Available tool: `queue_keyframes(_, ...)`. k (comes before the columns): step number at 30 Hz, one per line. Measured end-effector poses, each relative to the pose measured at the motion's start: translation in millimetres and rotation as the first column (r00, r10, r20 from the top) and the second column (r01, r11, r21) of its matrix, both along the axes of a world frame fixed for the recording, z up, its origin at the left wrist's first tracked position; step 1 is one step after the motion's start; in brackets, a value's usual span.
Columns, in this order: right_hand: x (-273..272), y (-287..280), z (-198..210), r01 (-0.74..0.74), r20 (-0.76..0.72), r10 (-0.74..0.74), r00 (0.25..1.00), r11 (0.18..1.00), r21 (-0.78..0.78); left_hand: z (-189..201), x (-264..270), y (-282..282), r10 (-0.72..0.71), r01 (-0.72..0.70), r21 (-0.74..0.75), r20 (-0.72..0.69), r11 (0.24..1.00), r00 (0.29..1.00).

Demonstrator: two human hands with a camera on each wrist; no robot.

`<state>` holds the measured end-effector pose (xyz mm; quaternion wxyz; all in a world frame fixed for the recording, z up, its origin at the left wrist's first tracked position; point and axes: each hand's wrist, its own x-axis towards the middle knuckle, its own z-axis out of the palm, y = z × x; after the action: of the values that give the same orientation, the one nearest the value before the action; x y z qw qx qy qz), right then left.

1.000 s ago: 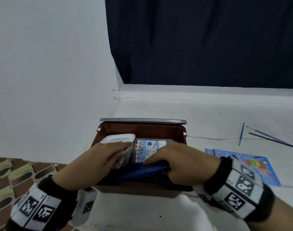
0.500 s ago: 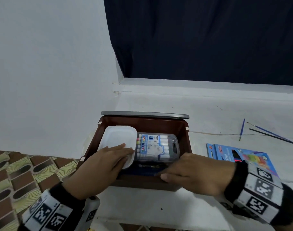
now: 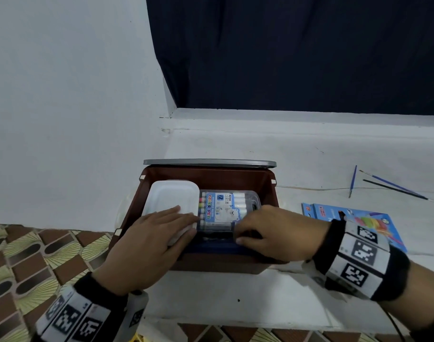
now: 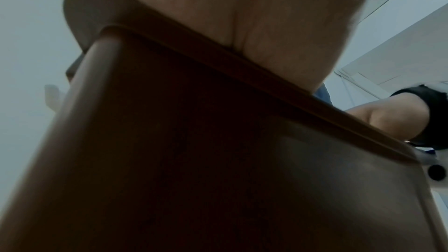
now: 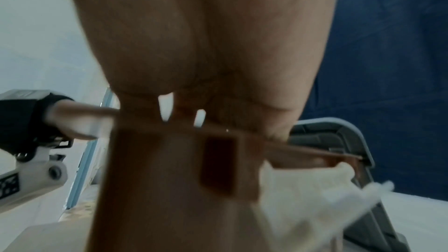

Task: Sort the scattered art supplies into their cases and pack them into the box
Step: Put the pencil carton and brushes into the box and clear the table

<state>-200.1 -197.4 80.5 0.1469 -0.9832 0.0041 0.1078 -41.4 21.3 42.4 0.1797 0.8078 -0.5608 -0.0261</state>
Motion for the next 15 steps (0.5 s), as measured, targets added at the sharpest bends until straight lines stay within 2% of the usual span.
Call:
queue_keyframes(4, -6, 3, 5, -0.028, -0.128, 0.034, 0.991, 0.998, 0.050, 0, -1, -1, 0.008, -0.011, 0.076, 0.036, 0.997, 0.999)
queue_keyframes(9, -11, 12, -8, -0.103, 0.055, 0.111, 0.992, 0.987, -0.124, 4, -4, -8, 0.057, -0.059, 0.071, 0.033, 0.996, 0.998)
queue_keyframes(13, -12, 11, -14, -0.016, 0.109, 0.015, 0.994, 1.000, 0.011, 0, -8, -9, 0.078, -0.080, 0.053, 0.031, 0.995, 0.996)
queue_keyframes(15, -14, 7, -14, -0.003, 0.133, -0.014, 0.991, 0.991, 0.132, -2, -12, -12, 0.100, -0.101, -0.036, -0.014, 0.994, 0.995)
